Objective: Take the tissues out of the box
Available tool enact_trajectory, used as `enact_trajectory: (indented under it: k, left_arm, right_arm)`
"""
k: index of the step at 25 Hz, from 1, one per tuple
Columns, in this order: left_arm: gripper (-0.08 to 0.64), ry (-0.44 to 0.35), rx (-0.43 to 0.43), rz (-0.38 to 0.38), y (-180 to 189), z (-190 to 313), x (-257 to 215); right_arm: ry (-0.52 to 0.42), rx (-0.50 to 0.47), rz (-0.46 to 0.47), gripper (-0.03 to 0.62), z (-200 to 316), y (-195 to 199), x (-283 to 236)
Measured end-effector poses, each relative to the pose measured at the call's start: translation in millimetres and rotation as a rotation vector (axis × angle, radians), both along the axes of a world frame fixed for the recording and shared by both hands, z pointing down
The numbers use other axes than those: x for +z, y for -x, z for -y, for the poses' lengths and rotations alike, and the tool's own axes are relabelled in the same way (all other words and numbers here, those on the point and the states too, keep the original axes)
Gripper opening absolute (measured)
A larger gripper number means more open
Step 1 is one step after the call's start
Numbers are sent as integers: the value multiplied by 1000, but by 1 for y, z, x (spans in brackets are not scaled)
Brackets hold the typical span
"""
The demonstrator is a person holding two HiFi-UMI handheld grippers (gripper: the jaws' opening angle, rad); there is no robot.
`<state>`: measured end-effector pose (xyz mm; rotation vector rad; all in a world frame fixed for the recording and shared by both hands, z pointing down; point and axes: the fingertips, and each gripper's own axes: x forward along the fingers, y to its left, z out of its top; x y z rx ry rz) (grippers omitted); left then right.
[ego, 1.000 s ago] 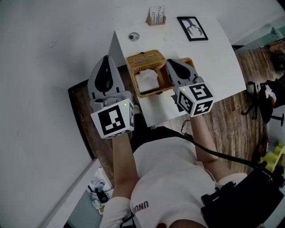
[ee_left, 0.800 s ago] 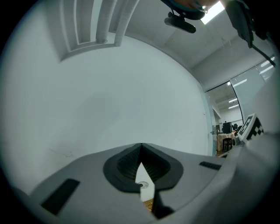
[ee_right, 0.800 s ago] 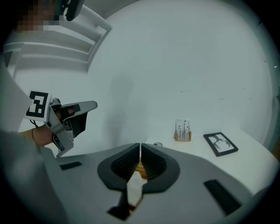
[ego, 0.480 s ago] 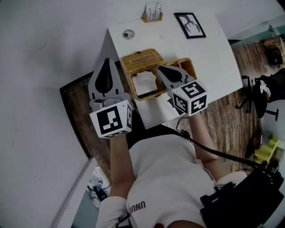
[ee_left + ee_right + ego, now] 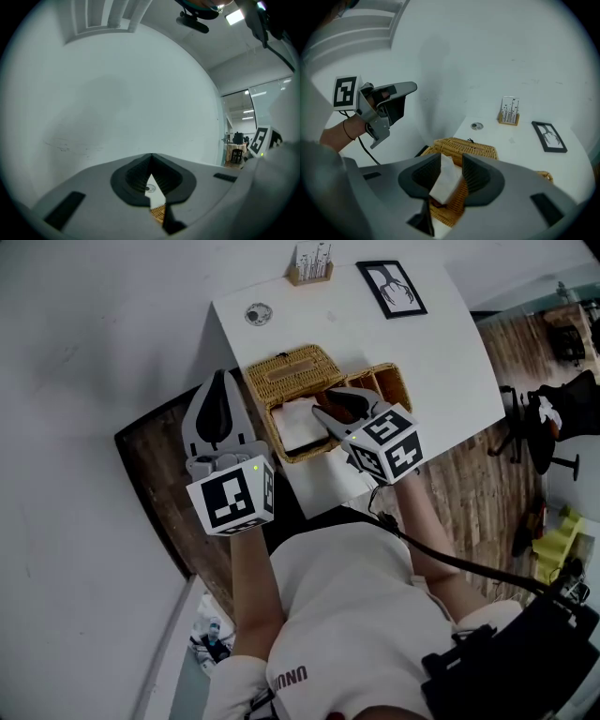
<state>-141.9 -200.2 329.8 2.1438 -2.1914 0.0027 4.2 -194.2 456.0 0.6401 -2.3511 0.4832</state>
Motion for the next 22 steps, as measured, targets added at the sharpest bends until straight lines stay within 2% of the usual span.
enact_trajectory:
  k: [6, 22]
  left_arm:
    - [9, 28, 6, -29, 6, 10, 15]
    - [9, 72, 23, -43, 15, 28, 37]
  right_arm:
    - [46, -55, -76, 183, -6, 9, 15]
    - [152, -42, -257, 187, -3, 2, 49]
